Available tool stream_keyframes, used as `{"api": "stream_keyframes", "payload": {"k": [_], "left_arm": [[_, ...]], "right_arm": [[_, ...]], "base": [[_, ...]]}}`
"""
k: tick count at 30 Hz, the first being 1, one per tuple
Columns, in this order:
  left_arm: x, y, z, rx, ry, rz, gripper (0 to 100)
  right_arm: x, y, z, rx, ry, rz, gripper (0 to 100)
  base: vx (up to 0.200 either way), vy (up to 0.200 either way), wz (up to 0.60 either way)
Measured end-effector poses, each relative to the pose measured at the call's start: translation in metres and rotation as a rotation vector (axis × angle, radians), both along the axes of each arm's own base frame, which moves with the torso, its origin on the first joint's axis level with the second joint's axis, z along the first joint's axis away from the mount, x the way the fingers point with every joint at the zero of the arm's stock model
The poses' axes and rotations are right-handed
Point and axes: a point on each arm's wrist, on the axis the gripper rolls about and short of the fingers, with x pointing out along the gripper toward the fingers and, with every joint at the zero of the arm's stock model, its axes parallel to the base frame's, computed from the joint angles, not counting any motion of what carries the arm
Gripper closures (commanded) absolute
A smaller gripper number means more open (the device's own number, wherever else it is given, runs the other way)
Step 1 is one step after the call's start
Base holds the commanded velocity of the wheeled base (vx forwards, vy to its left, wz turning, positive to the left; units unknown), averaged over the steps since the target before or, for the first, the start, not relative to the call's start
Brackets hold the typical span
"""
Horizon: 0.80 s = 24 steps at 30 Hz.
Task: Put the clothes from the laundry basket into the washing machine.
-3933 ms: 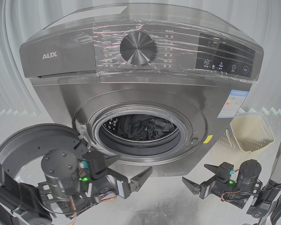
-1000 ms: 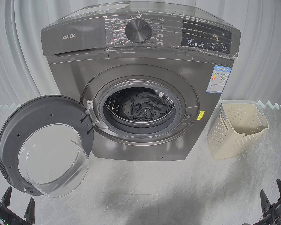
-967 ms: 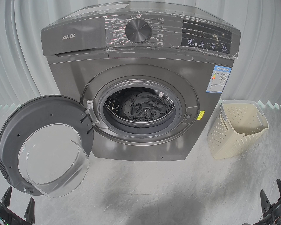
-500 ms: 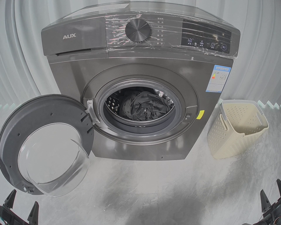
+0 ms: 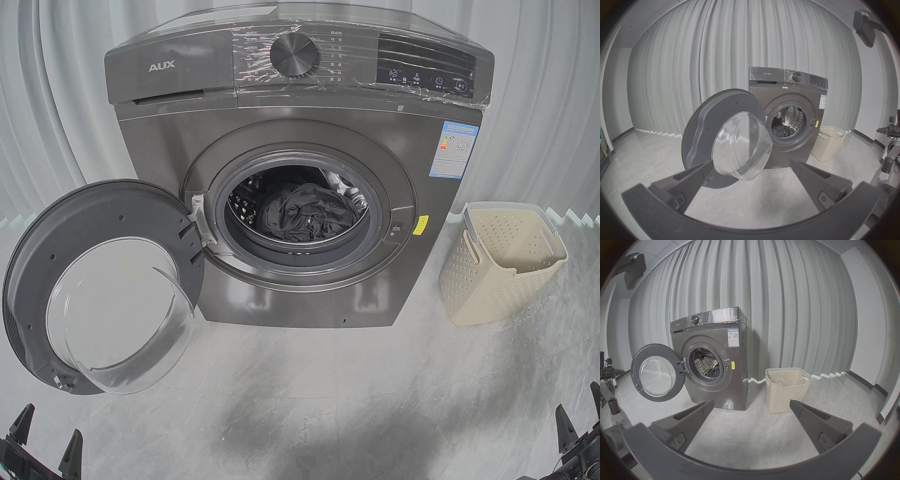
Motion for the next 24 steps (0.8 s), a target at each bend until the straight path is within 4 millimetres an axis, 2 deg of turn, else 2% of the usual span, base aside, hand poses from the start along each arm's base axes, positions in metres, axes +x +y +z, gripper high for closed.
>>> {"api": "stream_keyframes", "payload": {"k": [12, 24], "left_arm": [[0.0, 0.0, 0.0, -0.007, 0.0, 0.0, 0], [0.0, 0.0, 0.0001, -0.002, 0.0, -0.003, 0]], "right_arm": [[0.0001, 0.0, -0.0001, 0.0, 0.001, 0.0, 0], [0.0001, 0.0, -0.0001, 0.0, 0.001, 0.0, 0]], "base": [[0.0, 0.0, 0.0], [0.0, 0.2, 0.0]]}}
